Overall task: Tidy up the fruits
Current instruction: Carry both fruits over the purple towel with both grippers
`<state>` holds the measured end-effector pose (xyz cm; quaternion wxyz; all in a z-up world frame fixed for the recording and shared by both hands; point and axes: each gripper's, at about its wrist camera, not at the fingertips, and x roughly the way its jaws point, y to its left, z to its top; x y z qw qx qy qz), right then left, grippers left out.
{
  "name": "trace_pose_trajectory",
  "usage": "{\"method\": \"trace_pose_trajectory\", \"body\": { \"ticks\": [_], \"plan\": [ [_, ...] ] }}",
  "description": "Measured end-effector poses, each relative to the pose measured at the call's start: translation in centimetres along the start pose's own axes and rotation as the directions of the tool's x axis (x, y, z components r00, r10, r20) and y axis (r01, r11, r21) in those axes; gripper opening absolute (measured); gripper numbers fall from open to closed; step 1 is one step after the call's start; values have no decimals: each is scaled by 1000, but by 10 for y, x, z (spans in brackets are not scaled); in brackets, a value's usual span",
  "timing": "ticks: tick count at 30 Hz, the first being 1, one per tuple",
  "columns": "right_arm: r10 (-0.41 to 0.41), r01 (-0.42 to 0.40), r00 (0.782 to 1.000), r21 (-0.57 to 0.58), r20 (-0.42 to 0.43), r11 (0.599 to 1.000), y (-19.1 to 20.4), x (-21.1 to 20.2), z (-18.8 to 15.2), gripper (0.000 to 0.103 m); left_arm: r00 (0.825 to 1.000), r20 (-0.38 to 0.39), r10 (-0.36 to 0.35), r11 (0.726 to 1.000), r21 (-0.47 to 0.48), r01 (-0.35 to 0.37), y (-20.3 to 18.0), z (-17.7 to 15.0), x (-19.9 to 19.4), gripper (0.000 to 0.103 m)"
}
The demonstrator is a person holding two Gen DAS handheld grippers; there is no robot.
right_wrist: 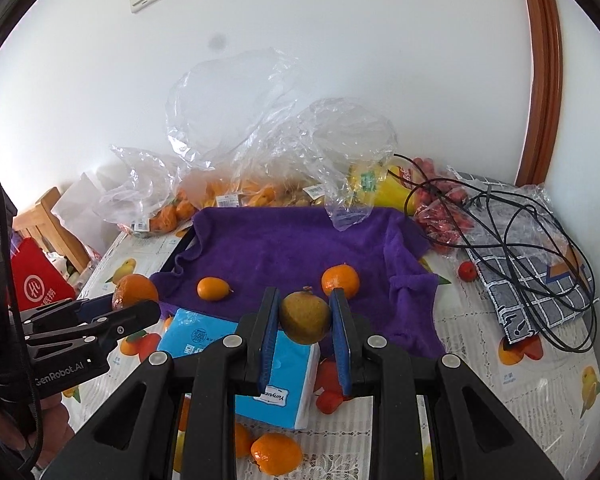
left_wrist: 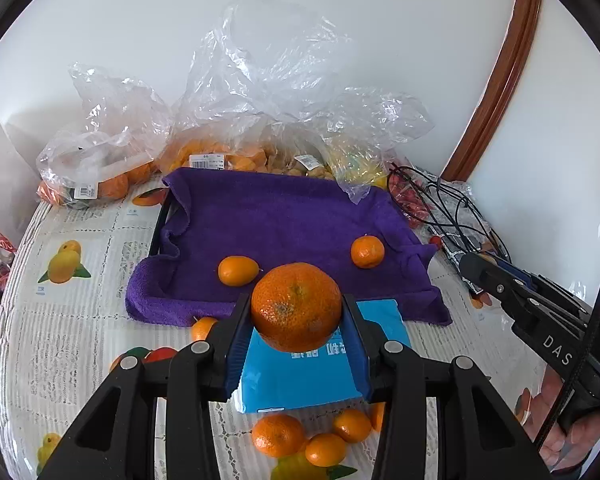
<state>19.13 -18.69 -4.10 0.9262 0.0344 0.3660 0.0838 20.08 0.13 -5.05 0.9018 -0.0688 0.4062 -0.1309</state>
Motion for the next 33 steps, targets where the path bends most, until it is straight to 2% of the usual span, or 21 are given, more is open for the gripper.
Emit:
{"method": "trace_pose_trajectory", "body": {
  "ticks": [18, 33],
  "plan": [
    [-42, 42, 999, 17, -27, 999, -5, 27, 3, 25, 1000, -23, -9, 1000, 0, 9, 17, 11, 22, 41],
    [-63, 66, 995, 41, -74, 997, -18, 65, 2, 25, 999, -53, -2, 1000, -18, 1, 32, 23, 52, 41]
  ]
}}
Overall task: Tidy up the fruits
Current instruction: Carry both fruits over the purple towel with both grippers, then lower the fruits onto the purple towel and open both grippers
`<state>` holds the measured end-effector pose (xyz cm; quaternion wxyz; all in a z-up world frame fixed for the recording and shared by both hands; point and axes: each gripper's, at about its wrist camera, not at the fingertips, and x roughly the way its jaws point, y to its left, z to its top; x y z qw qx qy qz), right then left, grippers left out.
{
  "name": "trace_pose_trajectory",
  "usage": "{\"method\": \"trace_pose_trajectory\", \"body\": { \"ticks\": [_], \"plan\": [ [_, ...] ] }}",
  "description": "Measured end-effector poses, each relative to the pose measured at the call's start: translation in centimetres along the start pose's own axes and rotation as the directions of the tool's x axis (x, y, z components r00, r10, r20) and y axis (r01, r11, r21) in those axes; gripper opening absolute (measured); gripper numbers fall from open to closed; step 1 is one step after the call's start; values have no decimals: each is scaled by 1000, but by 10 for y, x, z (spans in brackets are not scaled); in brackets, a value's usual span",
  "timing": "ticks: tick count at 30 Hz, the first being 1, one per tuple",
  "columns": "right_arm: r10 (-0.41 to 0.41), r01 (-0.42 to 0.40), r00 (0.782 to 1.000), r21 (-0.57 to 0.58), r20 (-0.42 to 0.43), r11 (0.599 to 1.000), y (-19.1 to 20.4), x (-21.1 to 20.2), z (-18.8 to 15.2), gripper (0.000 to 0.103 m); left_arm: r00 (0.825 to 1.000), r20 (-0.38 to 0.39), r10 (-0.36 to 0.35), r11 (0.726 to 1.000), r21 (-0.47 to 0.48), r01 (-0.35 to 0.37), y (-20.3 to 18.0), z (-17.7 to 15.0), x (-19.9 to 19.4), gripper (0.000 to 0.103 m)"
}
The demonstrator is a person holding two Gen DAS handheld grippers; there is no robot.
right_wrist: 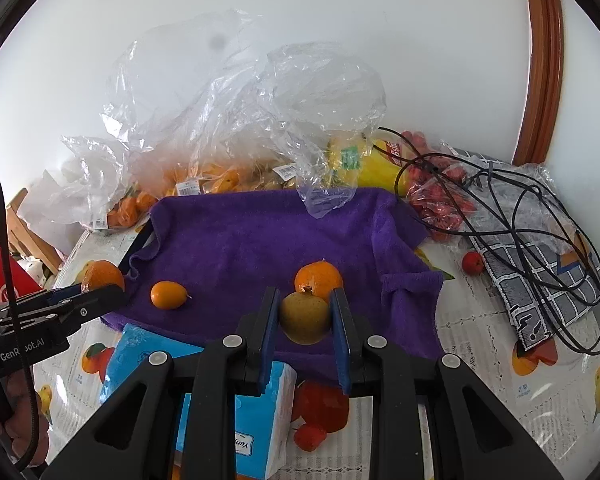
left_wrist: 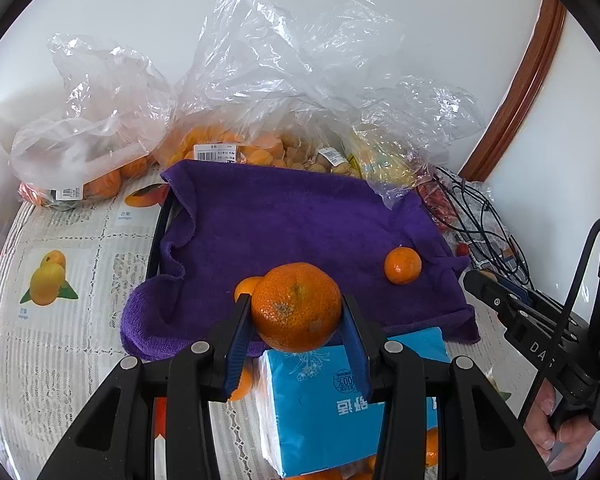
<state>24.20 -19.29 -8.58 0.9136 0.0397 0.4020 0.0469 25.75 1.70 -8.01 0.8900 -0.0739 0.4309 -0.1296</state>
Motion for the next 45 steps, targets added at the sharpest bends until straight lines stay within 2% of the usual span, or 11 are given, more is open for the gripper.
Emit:
{"method": "trace_pose_trajectory", "body": {
  "ticks": [28, 45],
  "plan": [
    [7, -7, 992, 0, -127, 1000, -11, 62, -13, 26, 994, -105, 9, 1000, -7, -10, 6, 4, 60, 41],
    [-27, 25, 989, -13, -144, 1000, -9, 69, -14, 27, 991, -133, -15, 1000, -9, 14, 4, 3, 70, 41]
  ]
}}
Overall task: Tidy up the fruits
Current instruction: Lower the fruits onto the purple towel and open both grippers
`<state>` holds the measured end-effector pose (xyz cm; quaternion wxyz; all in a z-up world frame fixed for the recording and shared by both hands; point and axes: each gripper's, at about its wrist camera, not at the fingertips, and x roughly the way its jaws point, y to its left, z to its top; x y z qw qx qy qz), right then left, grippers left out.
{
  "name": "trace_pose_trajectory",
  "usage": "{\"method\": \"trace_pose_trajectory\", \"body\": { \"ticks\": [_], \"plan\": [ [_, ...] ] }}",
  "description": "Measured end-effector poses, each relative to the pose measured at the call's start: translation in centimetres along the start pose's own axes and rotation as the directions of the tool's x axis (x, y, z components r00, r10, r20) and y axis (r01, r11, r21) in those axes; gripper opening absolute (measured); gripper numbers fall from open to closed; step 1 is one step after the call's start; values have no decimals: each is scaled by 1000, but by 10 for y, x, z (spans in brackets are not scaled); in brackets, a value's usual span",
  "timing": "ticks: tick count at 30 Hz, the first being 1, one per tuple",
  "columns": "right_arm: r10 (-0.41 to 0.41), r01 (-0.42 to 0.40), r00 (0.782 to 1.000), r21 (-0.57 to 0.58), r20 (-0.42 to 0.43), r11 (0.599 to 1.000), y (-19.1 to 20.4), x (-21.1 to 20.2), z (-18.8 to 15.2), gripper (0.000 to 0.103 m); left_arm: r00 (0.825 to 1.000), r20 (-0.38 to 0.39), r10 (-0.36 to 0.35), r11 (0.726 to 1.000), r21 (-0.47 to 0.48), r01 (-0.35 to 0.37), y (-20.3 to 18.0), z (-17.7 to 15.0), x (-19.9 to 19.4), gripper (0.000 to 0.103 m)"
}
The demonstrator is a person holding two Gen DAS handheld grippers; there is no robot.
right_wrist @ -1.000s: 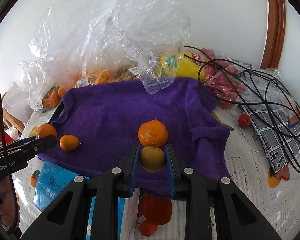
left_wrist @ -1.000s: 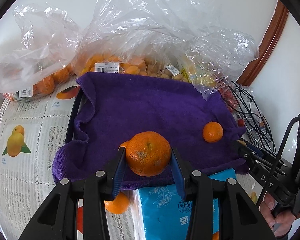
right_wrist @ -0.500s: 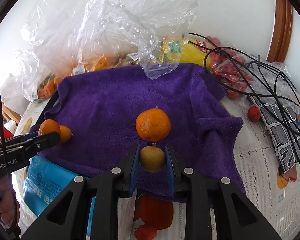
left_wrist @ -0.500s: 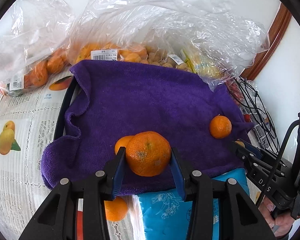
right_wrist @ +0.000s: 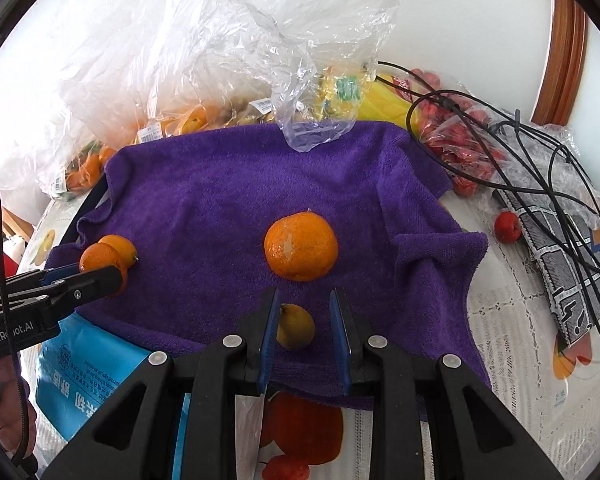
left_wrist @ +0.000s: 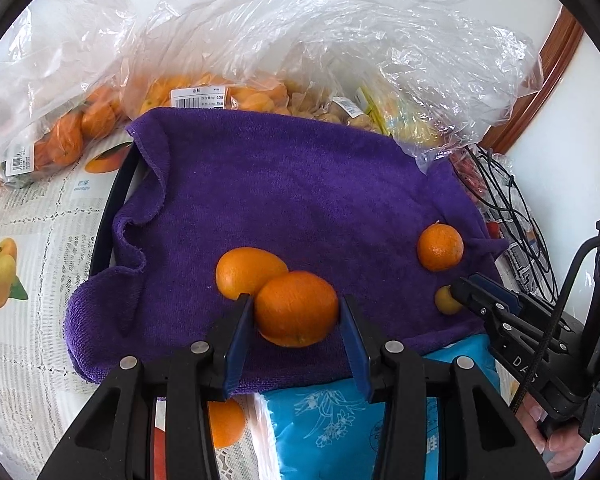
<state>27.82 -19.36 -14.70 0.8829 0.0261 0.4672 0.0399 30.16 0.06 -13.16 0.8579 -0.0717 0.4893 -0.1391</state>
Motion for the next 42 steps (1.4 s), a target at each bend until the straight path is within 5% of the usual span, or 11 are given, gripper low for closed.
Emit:
{"method": "trace_pose_trajectory", "body": {
  "ticks": [5, 10, 26, 31, 35, 39, 42],
  "plan": [
    [-17, 17, 1000, 6, 11, 1000, 0, -8, 0, 42, 999, 38, -6, 1000, 13, 6, -3, 0, -13, 55],
    [-21, 20, 1000, 16, 22, 1000, 0, -21, 0, 56, 999, 53, 9, 1000, 29, -10, -9, -1, -22, 58],
    [1, -9, 989, 54, 145, 998, -8, -96, -29, 65, 988, 157, -2, 1000, -10, 4, -16, -29, -79, 58],
    [0, -9, 987, 55, 162, 998, -11, -117, -38, 80, 986, 170, 1, 1000, 19, -5, -26, -43, -95, 58],
    [-61, 57, 977, 24, 205, 998, -6, -136, -45, 93, 983, 185, 9, 1000, 13, -12, -30, -51, -108, 74],
    [-63, 55, 974, 45, 215, 997, -8, -147, -51, 95, 977, 206, 57, 997, 30, -65, -39, -59, -119, 74],
    [-39, 27, 972, 56, 230, 998, -11, -152, -57, 95, 973, 229, 17, 1000, 16, -21, -37, -65, -128, 74]
  ]
}}
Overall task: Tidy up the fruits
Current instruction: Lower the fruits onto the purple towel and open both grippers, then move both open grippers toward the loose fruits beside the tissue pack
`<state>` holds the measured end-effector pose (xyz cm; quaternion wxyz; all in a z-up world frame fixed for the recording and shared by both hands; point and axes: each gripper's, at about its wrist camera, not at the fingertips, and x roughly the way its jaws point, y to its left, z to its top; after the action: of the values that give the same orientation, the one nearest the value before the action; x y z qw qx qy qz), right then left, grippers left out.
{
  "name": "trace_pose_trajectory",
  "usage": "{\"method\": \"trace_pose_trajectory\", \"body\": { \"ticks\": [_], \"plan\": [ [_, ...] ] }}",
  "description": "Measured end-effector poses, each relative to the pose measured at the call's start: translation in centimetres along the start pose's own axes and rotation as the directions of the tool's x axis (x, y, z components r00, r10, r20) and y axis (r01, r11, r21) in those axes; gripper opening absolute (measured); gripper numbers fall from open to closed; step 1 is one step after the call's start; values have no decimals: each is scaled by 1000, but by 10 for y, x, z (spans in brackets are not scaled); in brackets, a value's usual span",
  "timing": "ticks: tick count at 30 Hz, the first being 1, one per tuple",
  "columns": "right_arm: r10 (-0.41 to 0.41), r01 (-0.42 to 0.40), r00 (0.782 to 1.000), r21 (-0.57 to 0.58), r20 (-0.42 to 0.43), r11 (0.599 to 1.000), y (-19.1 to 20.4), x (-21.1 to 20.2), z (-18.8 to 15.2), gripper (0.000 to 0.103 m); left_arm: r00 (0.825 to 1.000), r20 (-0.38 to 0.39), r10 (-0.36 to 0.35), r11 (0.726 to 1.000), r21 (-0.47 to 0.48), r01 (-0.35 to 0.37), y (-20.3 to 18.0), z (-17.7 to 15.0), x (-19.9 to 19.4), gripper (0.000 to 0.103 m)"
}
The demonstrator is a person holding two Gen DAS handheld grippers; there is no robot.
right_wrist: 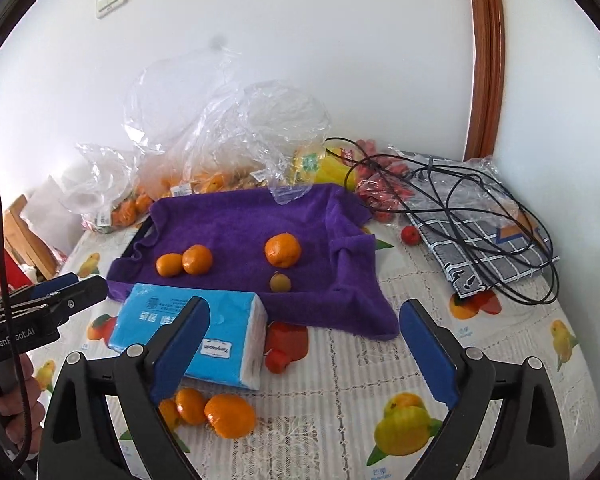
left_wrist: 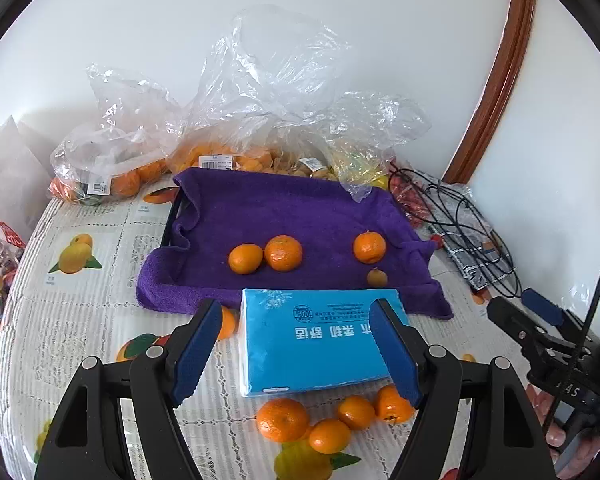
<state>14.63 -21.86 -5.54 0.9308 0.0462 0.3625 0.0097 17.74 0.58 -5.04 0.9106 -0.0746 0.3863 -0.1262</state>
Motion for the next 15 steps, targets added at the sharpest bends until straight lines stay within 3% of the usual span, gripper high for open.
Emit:
{"method": "trace_pose_trajectory", "body": {
  "ticks": [5, 12, 15],
  "plan": [
    [-17, 18, 1000, -23, 14, 1000, 5, -2, -10, 95, 999, 33, -6, 999, -31, 7, 7, -9, -8, 73],
    [-58, 57, 997, -34, -51, 998, 8, 15, -28, 94, 1000, -13, 12, 1000, -18, -12, 20, -24, 0, 73],
    [-42, 43, 994, 7, -97, 999, 4, 25, -37, 86, 999, -44, -1, 999, -38, 0, 31, -32, 6, 73]
  ]
}}
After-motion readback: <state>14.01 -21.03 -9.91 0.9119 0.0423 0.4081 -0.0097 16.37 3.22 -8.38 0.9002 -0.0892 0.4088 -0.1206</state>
